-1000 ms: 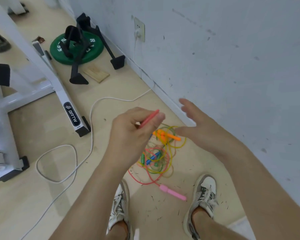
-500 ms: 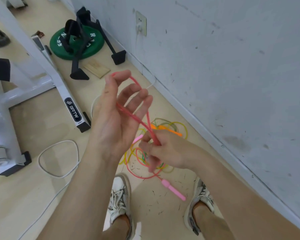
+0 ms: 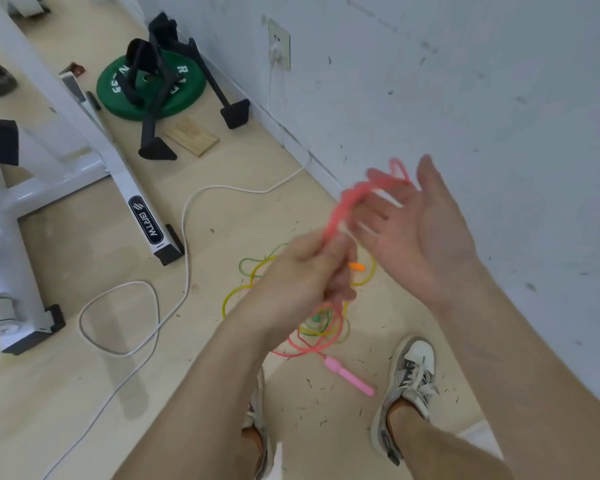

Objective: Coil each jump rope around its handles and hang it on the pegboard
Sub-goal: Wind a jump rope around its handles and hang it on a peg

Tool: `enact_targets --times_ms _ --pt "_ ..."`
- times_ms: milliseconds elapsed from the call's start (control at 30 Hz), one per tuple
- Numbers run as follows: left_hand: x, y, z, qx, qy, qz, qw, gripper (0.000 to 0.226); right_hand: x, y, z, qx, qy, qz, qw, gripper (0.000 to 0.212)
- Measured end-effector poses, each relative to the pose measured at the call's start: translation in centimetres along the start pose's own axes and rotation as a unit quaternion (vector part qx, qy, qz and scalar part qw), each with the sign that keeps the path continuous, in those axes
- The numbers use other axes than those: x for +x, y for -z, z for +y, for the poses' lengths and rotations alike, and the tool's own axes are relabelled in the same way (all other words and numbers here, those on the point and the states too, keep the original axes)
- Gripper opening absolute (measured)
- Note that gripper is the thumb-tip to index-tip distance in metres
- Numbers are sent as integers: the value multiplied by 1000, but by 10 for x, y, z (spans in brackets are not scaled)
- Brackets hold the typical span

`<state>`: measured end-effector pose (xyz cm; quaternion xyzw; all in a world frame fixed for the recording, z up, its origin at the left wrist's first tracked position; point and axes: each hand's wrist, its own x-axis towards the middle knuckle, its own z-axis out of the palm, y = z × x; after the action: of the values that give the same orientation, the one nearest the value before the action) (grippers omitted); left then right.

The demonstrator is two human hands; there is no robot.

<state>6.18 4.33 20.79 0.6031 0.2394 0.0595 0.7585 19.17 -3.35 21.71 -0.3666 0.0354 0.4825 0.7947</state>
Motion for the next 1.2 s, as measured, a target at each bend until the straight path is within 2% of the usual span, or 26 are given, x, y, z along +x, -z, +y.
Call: enact_targets --times_ms 67,133,167,233,300,333,367,400,433,500,533,567,600,633,667,700,733,800,867,900,967,1000,1067,1133,1167,1200 --pt "3 1 13 -213 -16 42 976 31 -4 0 15 -208 -61 -82 973 64" --pt "6 10 21 -330 -40 86 939 33 -10 -3 32 -435 -101 -164 880 70" --pt "7 18 23 -368 -52 110 922 35 -12 -3 36 -513 -122 -201 826 68" --pt "7 36 27 -429 -80 157 886 37 -16 0 35 -605 -162 -252 738 47" --pt "4 54 30 -478 -109 208 846 34 -14 8 26 -702 -141 -242 655 30" --pt "2 62 30 -499 -121 231 826 31 -14 12 21 -731 -132 -227 630 30" --pt "0 68 29 -507 -126 244 817 25 -12 15 19 -730 -131 -215 636 32" --pt "0 70 27 -495 -125 243 825 17 -12 15 16 -700 -134 -203 671 33" --pt "-1 67 26 -453 -110 228 855 10 -14 13 14 -655 -130 -190 720 32" --pt "1 55 18 -269 -52 167 947 28 -16 3 9 -531 -95 -145 829 30" --pt "0 45 14 -159 -35 100 982 28 -16 -2 6 -449 -70 -121 882 29" --pt "0 32 10 -50 -18 10 999 22 -16 -8 4 -371 -43 -102 922 29" --pt "-2 20 5 68 3 -83 994 21 -15 -11 2 -307 -17 -83 948 28" --pt "-4 10 -1 175 31 -153 972 24 -13 -12 2 -260 6 -61 964 29" --pt "-4 5 -9 258 53 -185 947 26 -11 -12 0 -217 27 -32 975 30" --pt "-4 3 -13 305 65 -181 933 26 -10 -11 -2 -174 51 1 983 30" --pt "-3 3 -15 313 68 -153 935 26 -8 -8 -5 -129 71 30 989 30" --pt "-2 4 -10 218 53 -63 973 29 -4 0 -13 -64 79 48 994 33" --pt "-2 4 3 35 11 12 999 32 -2 7 -12 -109 22 -10 994 48" --pt "-2 4 9 -55 -11 30 998 31 -3 8 -7 -166 -22 -58 984 60" --pt "0 6 19 -196 -44 56 978 29 -5 12 10 -281 -88 -174 940 76" --pt "1 9 23 -247 -57 79 964 28 -7 14 18 -330 -106 -215 913 74" --pt "5 18 29 -332 -82 132 931 30 -12 16 23 -454 -126 -240 848 51" --pt "6 30 34 -404 -107 167 893 33 -13 22 21 -625 -123 -261 726 31" --pt "6 36 34 -432 -118 179 876 34 -12 26 21 -690 -134 -261 662 29" --pt "6 42 34 -452 -125 192 862 34 -12 29 23 -724 -152 -251 624 29"
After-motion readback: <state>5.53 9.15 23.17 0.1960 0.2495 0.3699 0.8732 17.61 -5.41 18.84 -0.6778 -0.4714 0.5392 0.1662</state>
